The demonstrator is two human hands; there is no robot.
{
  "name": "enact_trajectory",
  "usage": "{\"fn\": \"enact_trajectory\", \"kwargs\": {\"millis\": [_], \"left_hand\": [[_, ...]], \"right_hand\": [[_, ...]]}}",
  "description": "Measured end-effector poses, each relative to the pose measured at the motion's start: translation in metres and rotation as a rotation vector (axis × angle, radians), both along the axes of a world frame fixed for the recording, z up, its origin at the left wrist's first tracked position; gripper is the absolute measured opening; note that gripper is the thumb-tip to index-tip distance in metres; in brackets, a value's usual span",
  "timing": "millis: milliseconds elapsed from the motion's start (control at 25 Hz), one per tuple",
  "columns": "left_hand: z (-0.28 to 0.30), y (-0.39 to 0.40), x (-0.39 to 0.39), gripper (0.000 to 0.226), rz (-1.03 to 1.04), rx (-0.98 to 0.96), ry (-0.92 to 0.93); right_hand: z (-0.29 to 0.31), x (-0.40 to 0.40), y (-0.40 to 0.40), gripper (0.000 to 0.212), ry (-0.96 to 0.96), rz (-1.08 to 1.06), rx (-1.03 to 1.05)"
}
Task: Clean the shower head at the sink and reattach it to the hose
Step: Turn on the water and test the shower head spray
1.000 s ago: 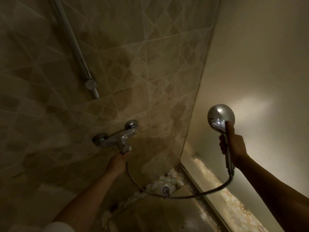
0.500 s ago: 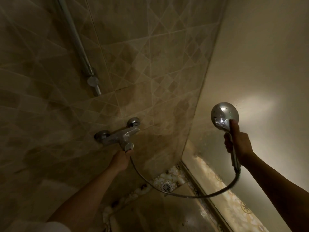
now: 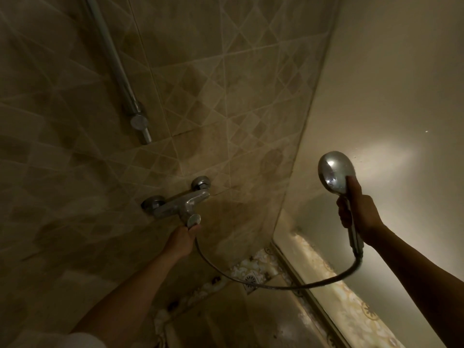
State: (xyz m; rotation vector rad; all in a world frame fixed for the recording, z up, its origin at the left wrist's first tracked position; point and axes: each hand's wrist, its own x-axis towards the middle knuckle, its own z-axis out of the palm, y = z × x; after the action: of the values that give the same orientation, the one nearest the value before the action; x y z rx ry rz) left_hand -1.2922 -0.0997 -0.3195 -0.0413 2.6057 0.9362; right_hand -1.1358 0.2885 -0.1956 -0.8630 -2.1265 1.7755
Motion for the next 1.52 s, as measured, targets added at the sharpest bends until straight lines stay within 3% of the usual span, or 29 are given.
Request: {"fn": "enact_trajectory", "kwargs": {"millis": [520,960,1520], "left_hand": [[0.0,-0.002,0.001,0.049,-0.037,-0.024,0.021],[-0.001,-0.002,-0.001,0.046,-0.045,-0.015,0.027],[-0.001,-0.005,0.0,0.039,-0.081,-0.04,0.028]], "right_hand": [[0.007,-0.006,0.018,0.074,-0.194,0.124,0.088],[-0.002,-0.002,0.032,0.077,0.11,-0.032,-0.206],[-0.005,-0.002,0.032,0.075,0.151,-0.02,-0.284]]}}
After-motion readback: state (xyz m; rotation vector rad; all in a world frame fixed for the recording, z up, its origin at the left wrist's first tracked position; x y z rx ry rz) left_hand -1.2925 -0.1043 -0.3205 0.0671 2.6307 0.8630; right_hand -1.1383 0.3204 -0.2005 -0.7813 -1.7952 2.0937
